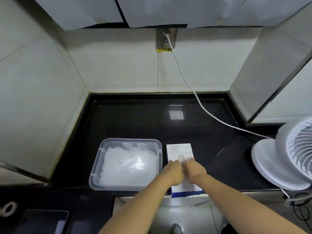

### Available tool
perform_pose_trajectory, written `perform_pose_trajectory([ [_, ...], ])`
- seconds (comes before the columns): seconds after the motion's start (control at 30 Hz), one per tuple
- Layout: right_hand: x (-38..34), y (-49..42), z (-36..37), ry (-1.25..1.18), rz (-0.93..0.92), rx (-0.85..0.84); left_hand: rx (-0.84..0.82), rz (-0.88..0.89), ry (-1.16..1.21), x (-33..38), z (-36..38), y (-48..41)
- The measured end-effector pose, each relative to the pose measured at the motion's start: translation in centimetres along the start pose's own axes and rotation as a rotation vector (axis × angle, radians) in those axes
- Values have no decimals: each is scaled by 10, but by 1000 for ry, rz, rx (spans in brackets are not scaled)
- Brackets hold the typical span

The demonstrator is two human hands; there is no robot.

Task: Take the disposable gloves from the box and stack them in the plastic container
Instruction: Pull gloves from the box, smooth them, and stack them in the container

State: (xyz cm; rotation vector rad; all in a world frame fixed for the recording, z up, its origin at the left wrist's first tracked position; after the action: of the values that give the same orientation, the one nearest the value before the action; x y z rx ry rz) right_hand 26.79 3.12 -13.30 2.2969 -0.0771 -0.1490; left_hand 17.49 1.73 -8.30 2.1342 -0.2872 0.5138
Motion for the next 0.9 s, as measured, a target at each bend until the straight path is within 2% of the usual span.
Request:
perform_pose_trajectory([
  [0.13,3,-4,-4,-40,27,66,-10,-99,92,-12,13,-12],
  [0.33,-5,-4,-8,-8,-32,169,14,-94,191,-15,18,-20],
  [0.57,1,-10,-9,-36,-34,131,60,-106,204,-18,15,-24],
  [0.7,0,-7,-15,-106,-140,168,56,-90,194,-19,15,-27],
  [0.9,7,-7,-28,-440,-381,251,46,-72,187,-21,12,-34],
])
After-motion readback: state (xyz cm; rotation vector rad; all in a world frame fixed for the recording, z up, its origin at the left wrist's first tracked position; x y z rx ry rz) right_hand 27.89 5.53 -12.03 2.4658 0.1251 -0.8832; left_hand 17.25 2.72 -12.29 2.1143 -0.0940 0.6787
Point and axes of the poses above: each hand's wrist, its own y-axis away from the middle knuckle, its own z-axis out of the palm, x = y × z, the point moved 7 cm from there along -y, towards the middle knuckle, and after that the axes turned 14 degrees about -x, right-handed, at the moved point
